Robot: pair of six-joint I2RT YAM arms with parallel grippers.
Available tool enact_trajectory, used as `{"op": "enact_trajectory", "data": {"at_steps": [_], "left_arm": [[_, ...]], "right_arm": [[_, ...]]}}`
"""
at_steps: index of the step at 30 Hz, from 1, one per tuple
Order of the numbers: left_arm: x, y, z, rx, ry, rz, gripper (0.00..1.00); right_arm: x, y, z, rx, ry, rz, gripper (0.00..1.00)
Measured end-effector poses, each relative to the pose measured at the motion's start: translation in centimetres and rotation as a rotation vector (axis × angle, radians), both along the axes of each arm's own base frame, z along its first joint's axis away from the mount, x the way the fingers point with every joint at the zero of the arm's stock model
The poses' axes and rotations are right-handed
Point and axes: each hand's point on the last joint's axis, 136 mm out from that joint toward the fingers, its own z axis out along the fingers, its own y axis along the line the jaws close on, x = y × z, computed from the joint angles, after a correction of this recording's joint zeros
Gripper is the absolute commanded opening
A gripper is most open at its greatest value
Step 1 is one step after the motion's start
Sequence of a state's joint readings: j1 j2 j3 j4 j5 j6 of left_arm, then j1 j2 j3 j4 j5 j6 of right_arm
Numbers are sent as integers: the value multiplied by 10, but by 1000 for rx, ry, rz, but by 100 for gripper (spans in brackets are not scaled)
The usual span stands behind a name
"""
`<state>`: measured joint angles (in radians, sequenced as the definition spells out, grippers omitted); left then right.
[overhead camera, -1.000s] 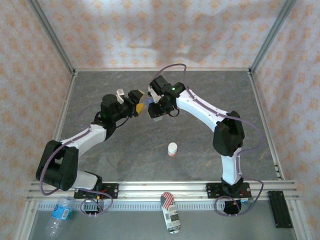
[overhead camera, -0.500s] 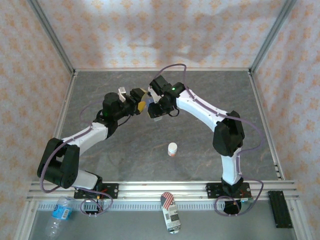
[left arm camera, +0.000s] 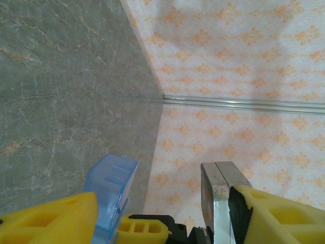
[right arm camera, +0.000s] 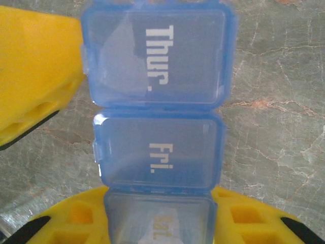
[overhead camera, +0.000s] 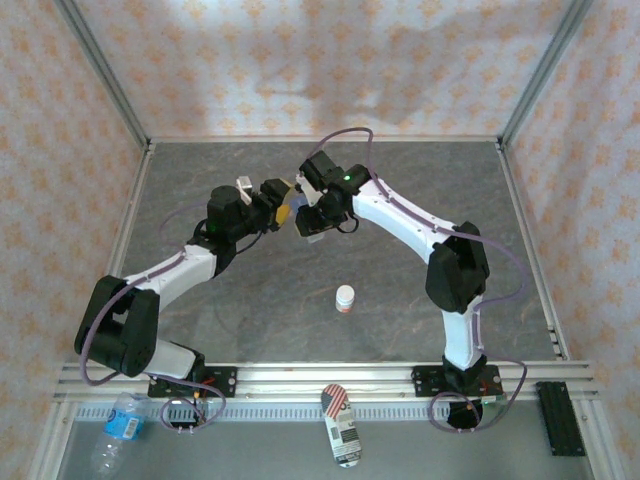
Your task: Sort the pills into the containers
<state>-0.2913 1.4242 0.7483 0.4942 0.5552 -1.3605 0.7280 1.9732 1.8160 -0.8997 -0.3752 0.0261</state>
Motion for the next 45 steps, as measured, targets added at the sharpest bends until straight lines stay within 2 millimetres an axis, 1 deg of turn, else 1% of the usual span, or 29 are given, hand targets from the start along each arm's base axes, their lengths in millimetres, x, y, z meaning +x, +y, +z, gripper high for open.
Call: {"op": "enact_trajectory", "data": {"at_steps": [7, 29, 32, 36, 39, 42, 44, 45], "left_arm": [[5, -3, 1, 1, -1, 6, 69], [6, -7, 6, -55, 33, 39, 70], [6, -13, 17, -99, 14, 33, 70], [6, -13, 21, -123, 28, 50, 70], [0, -10, 24, -91, 31, 52, 75], [-7, -3, 39, -24, 4, 71, 82], [-12, 7, 50, 27, -21, 102, 85], [-15, 14, 52, 57, -29, 128, 86]], "right_arm": [[1, -1, 0, 1, 3, -11, 23], [5, -2, -6, -9, -8, -18, 22], [6, -1, -10, -14, -2, -17, 22], [11, 2, -9, 1, -19, -19, 22], [12, 4, -8, 8, -27, -18, 22], [12, 1, -13, -3, -19, -15, 23], [11, -4, -20, -21, -7, -6, 24], [12, -7, -23, -28, -1, 3, 25]]}}
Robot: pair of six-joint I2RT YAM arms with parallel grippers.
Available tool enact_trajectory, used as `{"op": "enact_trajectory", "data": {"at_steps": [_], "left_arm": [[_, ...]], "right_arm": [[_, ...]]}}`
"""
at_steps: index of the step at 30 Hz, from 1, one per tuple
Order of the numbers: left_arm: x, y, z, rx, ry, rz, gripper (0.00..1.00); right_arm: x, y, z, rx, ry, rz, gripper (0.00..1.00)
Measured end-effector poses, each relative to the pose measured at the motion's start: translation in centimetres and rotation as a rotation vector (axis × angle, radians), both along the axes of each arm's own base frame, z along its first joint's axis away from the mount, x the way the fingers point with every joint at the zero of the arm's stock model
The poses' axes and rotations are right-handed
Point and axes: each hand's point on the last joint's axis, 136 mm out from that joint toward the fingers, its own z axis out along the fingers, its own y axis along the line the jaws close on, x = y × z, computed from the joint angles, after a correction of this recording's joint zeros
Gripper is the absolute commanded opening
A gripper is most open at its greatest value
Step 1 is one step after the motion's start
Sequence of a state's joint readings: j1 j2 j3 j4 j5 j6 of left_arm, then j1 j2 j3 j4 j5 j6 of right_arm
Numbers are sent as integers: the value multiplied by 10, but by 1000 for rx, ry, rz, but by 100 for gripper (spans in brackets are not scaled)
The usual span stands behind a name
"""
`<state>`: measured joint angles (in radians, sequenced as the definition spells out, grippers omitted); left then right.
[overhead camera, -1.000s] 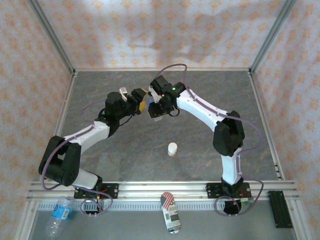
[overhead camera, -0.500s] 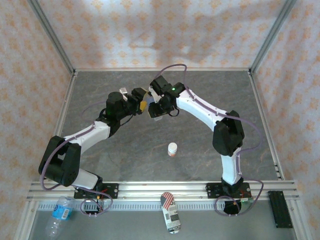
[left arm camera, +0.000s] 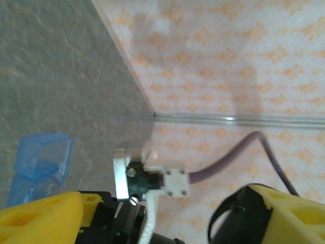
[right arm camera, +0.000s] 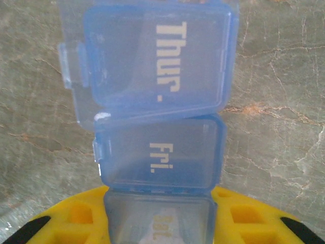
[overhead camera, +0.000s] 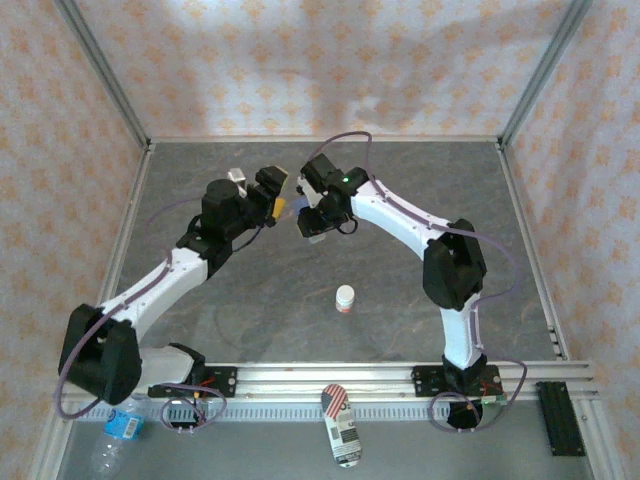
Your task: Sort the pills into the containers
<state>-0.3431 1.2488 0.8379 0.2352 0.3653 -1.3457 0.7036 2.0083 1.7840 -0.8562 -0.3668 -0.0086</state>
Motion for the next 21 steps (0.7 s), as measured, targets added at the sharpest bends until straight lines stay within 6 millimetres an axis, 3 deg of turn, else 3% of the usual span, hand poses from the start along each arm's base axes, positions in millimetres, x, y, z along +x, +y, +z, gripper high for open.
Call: {"op": "enact_trajectory", "data": {"at_steps": [3, 10, 15, 21], "left_arm": [[-3, 22, -9, 79, 23, 75, 89], [-14, 70, -61, 256, 168, 207, 100], [-20, 79, -72, 326, 203, 218, 100], [-23, 83, -78, 366, 221, 218, 100]], "right_arm": [[4, -8, -15, -30, 19, 36, 26], [-4, -22, -59, -135, 85, 183, 28], [-4, -19, -67, -160, 81, 263, 31], [-2, 1, -74, -206, 33, 363, 33]]}}
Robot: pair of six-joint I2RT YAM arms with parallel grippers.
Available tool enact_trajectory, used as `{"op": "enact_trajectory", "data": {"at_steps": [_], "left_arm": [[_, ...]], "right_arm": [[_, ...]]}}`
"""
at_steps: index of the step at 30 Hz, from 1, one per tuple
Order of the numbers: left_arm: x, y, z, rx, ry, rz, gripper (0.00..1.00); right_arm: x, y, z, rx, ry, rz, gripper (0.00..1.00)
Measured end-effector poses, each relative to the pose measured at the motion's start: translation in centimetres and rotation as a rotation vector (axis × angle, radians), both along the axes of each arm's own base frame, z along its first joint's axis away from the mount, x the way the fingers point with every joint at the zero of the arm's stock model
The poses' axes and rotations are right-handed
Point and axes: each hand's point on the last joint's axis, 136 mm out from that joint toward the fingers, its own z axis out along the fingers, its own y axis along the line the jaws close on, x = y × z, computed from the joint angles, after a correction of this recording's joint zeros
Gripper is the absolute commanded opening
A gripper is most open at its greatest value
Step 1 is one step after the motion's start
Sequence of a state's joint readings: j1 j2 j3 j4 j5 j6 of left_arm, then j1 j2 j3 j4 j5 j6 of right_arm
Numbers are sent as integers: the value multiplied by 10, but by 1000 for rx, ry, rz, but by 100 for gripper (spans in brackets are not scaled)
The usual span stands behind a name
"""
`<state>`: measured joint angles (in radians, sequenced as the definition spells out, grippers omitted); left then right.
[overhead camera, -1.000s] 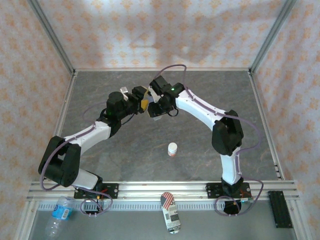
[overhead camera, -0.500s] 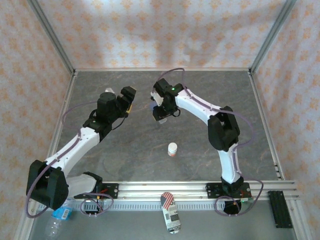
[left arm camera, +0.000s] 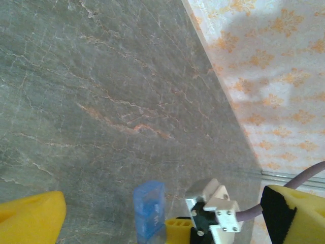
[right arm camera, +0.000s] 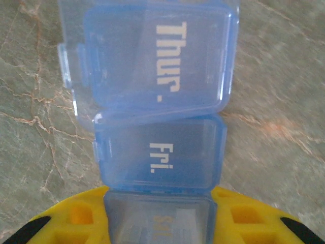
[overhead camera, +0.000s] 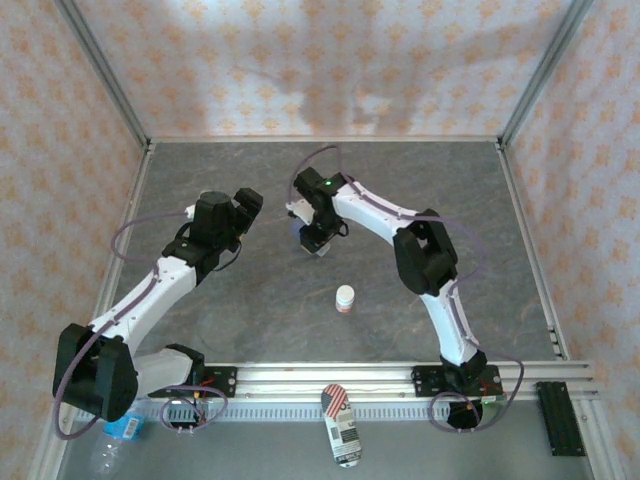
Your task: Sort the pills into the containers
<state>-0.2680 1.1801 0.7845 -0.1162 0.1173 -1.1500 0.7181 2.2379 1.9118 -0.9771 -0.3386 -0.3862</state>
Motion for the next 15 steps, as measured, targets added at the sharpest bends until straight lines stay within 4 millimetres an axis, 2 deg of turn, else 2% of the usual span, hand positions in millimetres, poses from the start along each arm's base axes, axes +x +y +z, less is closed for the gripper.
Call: {"op": "enact_trajectory", "data": {"at_steps": [6, 11, 15], "left_arm": [[-1, 10, 3, 30, 5, 19, 100], [-4, 33, 25, 43, -42, 69, 100], [-6, 44, 33, 46, -61, 95, 100]], "right_arm": [[-23, 26, -22, -73, -8, 141, 33], [-37, 37, -26, -91, -18, 202, 33], [-41, 41, -29, -124, -44, 237, 43]]}}
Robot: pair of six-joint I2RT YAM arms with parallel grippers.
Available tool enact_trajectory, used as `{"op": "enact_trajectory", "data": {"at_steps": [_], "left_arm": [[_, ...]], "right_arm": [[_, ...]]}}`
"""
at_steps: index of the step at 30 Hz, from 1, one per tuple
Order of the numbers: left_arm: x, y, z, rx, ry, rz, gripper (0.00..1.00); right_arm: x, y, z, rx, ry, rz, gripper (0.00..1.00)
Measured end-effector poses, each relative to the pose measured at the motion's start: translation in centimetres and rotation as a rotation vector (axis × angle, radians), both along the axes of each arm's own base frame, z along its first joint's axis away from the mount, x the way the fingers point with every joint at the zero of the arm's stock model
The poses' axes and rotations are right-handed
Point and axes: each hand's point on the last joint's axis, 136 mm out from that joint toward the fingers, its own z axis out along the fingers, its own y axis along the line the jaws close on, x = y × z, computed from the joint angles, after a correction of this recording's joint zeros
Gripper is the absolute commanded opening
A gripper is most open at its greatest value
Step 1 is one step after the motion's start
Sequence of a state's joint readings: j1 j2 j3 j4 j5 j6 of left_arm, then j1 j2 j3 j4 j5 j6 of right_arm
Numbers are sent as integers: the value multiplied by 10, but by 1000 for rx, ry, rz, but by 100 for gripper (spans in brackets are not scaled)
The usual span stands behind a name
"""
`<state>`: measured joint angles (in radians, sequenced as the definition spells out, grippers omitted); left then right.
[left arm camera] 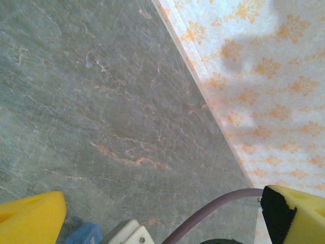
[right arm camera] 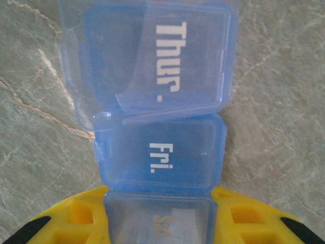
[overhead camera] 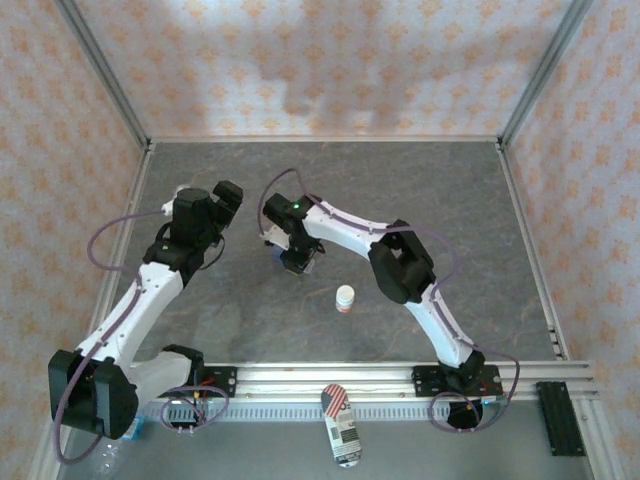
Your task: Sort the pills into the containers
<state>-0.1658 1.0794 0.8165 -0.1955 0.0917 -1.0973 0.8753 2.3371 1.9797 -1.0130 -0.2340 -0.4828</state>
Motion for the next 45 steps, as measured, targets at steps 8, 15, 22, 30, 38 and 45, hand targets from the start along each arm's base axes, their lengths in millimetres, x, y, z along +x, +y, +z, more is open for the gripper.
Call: {"op": "enact_trajectory", "data": {"at_steps": [8, 15, 22, 30, 38, 45], "left_arm": [[-1, 1, 1, -2, 0, 1, 100], [1, -1, -5, -4, 15, -6, 100], [2, -4, -10, -11, 32, -22, 100], [3, -7, -15, -1, 46, -43, 100], [15, -21, -19, 101, 97, -190, 100], [19, -38, -31, 343, 218, -432, 100]], "right_arm": [[2, 0, -5, -37, -34, 17, 74], [4, -18, -3, -92, -82, 1, 75], [23, -40, 0, -135, -117, -60, 74], [61, -77, 9, -181, -172, -185, 74], [52, -77, 50, -42, -101, -375, 75], [73, -90, 87, 159, -11, -663, 75]]}}
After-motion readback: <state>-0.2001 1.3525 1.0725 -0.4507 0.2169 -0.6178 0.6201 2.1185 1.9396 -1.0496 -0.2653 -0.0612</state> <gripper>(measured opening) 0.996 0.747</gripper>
